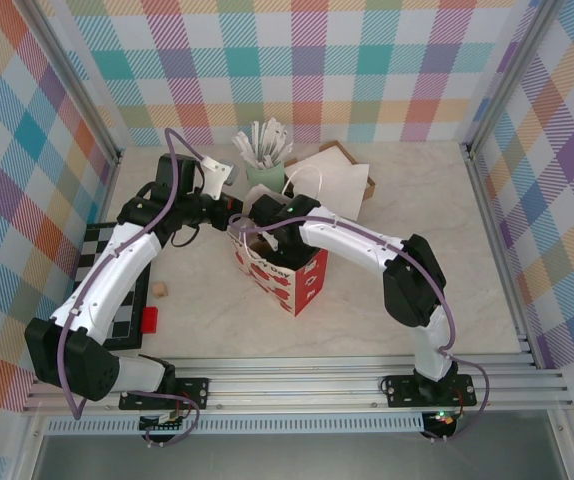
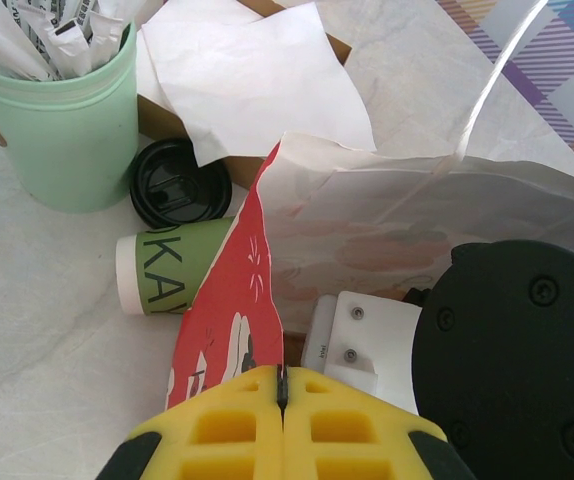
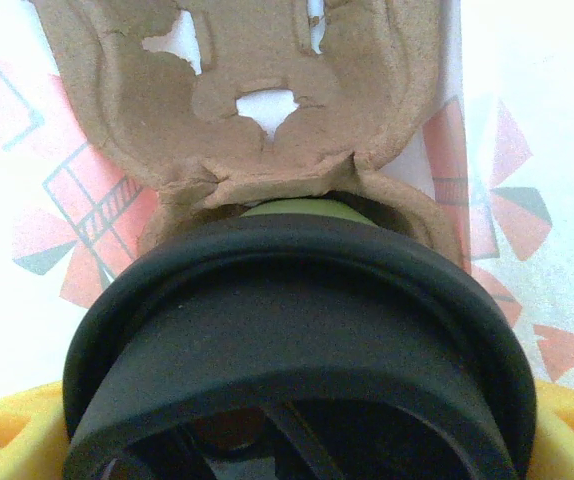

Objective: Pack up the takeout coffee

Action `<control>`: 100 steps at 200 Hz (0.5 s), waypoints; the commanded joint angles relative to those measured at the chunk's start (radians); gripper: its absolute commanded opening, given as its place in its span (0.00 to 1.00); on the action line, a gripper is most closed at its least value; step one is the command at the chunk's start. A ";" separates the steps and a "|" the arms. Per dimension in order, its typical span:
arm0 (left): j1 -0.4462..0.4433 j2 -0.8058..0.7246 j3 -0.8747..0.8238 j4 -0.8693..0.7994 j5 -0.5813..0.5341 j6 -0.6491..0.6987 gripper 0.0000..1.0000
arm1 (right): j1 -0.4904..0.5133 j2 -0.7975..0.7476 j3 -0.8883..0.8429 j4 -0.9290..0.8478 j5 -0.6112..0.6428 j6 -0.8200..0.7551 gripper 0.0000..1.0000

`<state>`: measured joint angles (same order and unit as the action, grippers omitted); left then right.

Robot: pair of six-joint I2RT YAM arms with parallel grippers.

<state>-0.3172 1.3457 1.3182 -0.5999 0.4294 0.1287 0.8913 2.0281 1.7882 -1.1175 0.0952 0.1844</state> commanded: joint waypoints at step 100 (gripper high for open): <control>-0.002 -0.037 -0.008 0.000 0.088 0.038 0.00 | 0.003 0.002 0.059 -0.042 0.009 0.062 0.80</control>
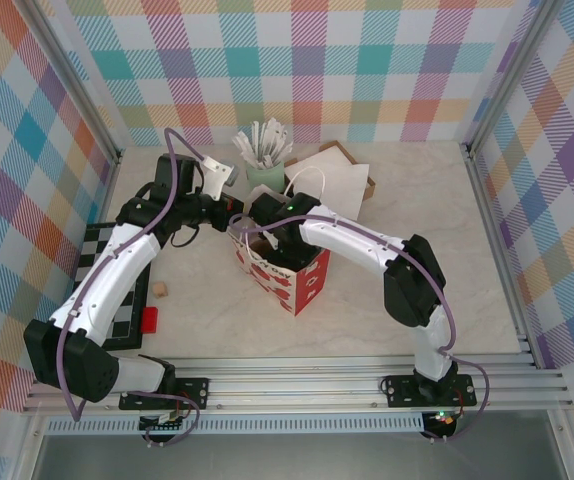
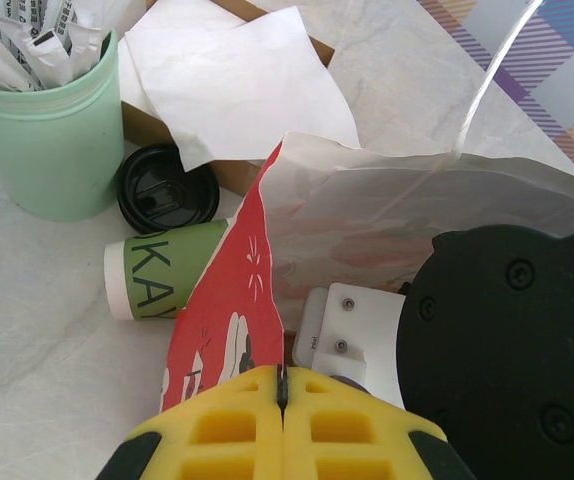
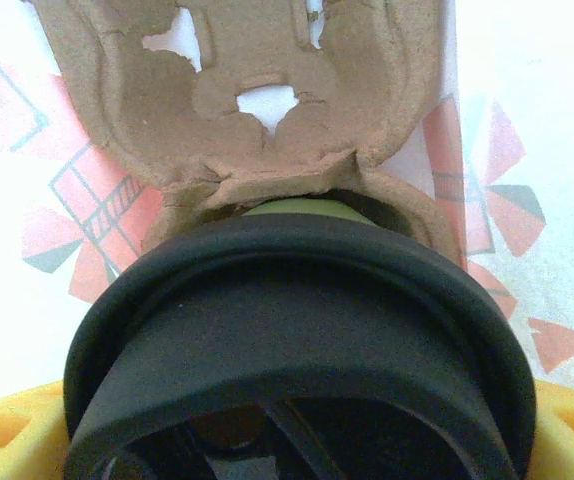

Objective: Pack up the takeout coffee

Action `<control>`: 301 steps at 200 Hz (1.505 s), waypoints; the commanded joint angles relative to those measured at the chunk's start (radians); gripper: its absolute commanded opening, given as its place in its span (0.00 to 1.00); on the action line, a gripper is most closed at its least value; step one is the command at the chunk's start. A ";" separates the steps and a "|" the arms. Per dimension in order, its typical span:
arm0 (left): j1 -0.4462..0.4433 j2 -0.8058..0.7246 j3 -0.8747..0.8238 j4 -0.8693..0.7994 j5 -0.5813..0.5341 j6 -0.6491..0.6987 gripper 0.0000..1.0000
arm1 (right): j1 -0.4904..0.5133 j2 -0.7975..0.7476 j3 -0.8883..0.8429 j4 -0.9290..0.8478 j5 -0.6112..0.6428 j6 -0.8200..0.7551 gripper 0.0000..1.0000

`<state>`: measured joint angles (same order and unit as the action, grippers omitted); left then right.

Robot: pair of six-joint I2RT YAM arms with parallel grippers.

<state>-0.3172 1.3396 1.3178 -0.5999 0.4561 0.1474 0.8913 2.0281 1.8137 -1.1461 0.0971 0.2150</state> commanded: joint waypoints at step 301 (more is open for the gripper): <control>-0.002 -0.023 0.004 -0.021 0.042 0.026 0.00 | 0.003 -0.046 0.076 -0.032 -0.004 0.046 1.00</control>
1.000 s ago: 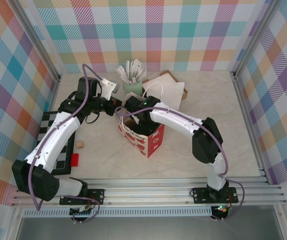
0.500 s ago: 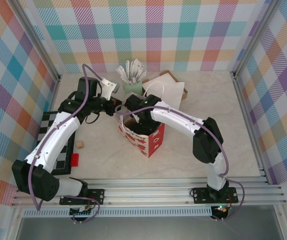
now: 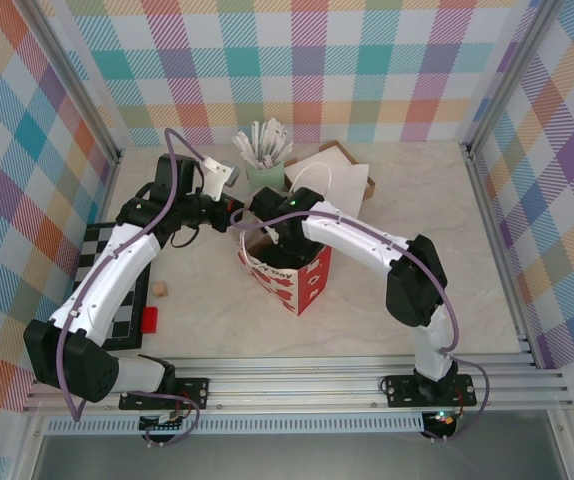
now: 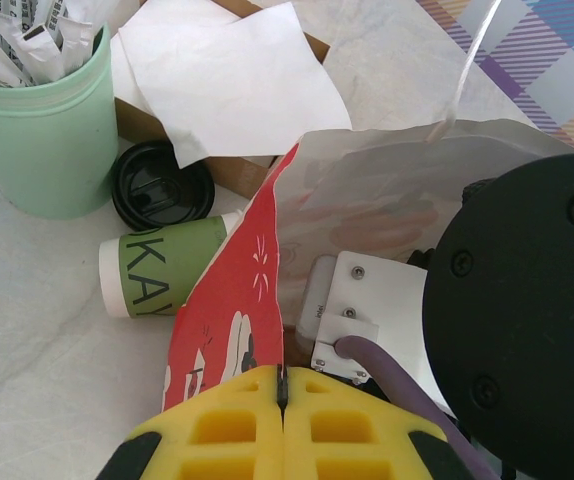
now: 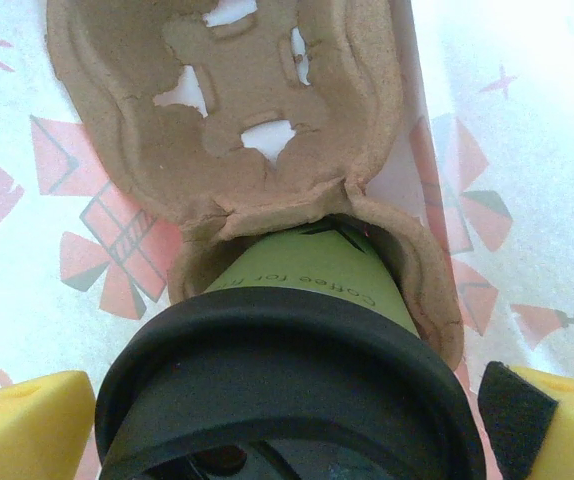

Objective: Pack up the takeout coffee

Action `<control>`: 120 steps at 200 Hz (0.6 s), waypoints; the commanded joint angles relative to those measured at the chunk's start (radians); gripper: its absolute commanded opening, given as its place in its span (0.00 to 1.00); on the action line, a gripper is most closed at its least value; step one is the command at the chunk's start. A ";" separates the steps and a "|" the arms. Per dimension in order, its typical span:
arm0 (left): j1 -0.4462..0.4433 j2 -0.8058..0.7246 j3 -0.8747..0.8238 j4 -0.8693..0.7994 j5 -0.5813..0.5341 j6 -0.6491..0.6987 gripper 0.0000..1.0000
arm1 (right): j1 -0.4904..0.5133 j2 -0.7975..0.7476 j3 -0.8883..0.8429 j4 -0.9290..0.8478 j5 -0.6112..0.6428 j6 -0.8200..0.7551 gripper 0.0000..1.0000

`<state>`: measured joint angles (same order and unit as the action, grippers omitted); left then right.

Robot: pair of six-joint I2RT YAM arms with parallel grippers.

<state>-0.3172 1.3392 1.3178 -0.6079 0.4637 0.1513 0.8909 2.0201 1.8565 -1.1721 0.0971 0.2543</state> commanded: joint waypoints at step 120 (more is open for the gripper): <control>-0.002 -0.029 0.007 -0.015 0.029 0.019 0.00 | 0.003 -0.070 0.041 -0.040 0.004 0.005 1.00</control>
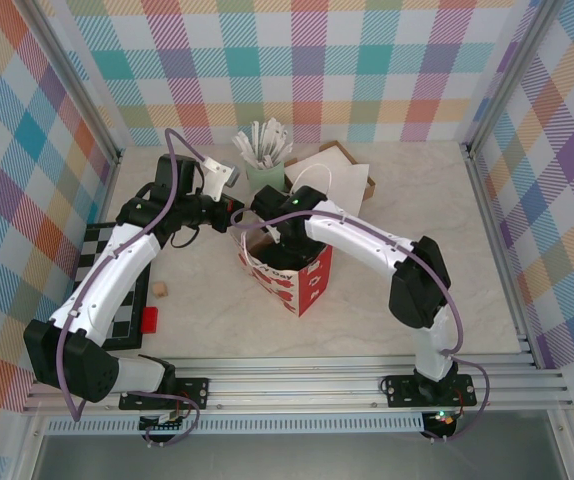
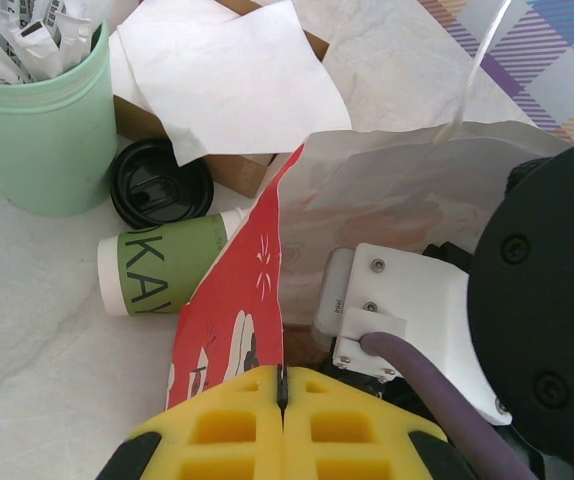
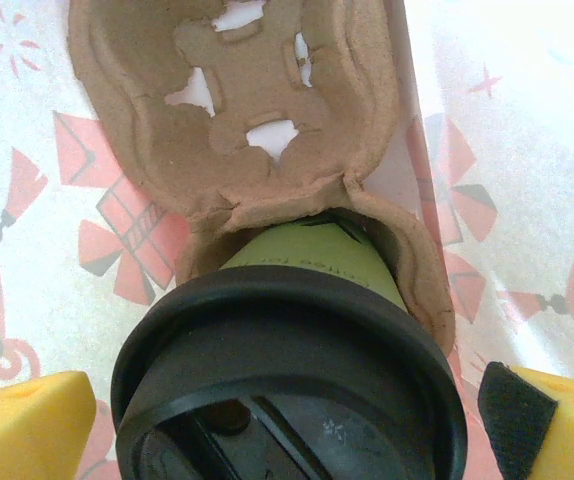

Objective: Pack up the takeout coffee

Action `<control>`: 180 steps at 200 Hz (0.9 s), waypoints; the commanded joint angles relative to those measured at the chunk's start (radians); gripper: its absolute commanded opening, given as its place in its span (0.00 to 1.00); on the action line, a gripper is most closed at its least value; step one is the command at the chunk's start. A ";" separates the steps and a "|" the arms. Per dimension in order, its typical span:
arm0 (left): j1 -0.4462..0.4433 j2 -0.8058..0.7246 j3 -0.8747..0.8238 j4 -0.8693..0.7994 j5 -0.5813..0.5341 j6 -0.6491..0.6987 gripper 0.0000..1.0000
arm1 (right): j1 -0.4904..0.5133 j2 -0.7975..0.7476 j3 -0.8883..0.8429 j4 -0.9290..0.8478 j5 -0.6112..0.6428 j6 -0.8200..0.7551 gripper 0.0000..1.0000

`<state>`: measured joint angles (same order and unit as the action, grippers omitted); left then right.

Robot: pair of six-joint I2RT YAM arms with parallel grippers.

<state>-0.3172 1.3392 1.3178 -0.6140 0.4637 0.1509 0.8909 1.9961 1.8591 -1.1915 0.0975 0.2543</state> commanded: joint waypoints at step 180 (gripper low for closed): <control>-0.002 -0.029 0.009 -0.015 0.028 0.022 0.00 | 0.005 -0.059 0.063 -0.037 -0.007 -0.018 1.00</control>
<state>-0.3172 1.3392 1.3178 -0.6254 0.4637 0.1516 0.8909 1.9720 1.8965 -1.2034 0.0967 0.2470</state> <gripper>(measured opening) 0.036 0.999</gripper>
